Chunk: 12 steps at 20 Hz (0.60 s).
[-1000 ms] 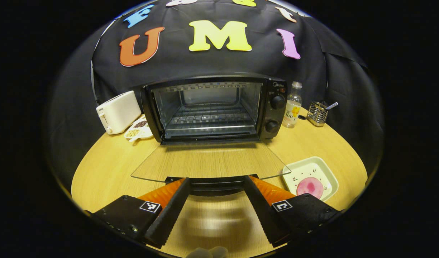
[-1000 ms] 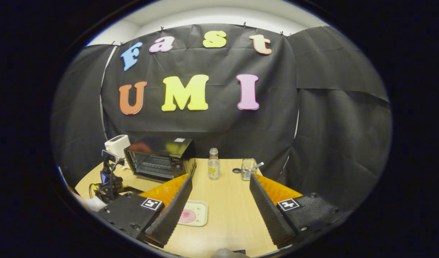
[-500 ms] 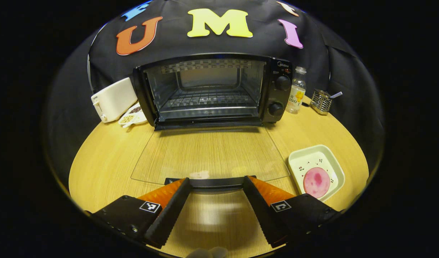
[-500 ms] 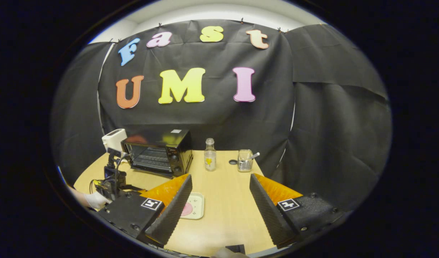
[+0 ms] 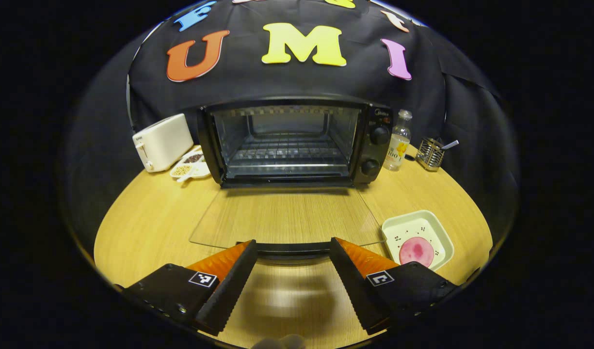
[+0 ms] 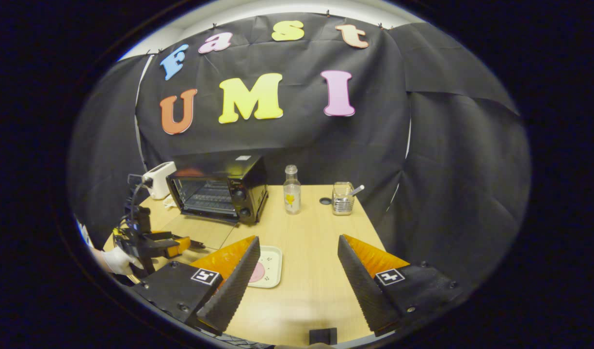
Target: Open the electric oven with the left hand, put the food in, and close the electric oven.
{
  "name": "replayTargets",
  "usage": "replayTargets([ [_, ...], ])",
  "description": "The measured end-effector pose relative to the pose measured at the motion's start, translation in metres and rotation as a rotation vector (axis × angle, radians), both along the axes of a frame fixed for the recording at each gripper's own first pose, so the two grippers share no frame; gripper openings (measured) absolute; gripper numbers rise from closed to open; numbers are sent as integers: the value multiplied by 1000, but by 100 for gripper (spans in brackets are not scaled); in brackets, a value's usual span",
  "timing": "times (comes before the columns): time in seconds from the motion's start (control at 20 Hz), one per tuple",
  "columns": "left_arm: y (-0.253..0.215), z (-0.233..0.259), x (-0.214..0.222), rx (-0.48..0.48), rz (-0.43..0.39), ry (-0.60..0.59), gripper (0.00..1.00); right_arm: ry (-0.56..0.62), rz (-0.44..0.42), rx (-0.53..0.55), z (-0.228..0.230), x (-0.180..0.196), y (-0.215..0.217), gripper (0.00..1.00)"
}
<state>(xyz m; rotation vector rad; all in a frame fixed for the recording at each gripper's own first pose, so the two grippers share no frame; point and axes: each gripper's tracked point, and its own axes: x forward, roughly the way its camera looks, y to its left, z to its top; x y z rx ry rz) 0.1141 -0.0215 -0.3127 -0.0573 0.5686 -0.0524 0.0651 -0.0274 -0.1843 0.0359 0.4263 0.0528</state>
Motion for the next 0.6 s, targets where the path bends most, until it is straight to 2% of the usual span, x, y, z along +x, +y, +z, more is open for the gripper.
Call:
replayTargets([
  [0.15, 13, 33, -19, 20, 25, -54, 96, 92, 34, 12, -38, 17, 5, 98],
  [0.2, 17, 44, -25, 24, 37, -70, 96, 127, 41, 23, -54, 24, 8, 94],
  [0.35, 29, 79, -45, 34, 78, -113, 96, 237, 77, 89, -95, 41, 24, 92],
  [0.6, 42, 128, -66, 36, 150, -155, 95, 410, 142, 133, -154, 73, 44, 81],
])
